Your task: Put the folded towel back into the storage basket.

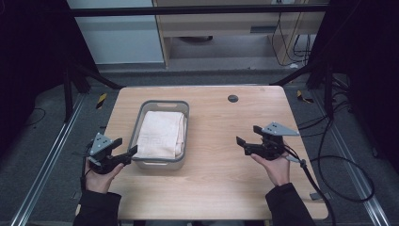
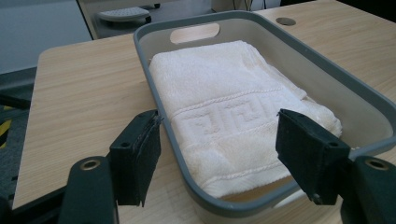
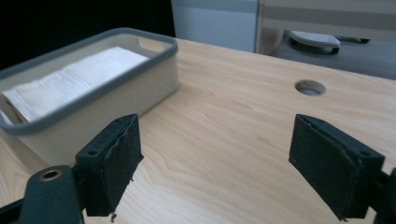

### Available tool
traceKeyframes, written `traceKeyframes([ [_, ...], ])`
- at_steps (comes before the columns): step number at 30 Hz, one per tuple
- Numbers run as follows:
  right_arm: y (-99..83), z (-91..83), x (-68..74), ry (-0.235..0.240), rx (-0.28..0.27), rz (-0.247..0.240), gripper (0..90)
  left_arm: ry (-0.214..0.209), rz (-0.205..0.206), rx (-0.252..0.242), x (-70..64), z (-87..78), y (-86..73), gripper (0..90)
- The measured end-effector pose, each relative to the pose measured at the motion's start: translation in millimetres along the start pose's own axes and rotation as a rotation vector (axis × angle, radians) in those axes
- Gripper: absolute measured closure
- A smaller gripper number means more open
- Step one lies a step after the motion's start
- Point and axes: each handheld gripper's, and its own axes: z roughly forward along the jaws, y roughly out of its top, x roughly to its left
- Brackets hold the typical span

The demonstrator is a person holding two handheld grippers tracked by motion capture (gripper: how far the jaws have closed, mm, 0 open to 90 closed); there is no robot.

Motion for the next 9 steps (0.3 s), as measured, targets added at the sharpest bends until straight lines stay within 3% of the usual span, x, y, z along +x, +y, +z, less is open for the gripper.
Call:
traceKeyframes([
  [9,-35.6,-25.1,-20.8,-0.049,0.056,0.013,13.7,0.022,0.017,0.006,2.6,-6.8,-17.5,26.4],
])
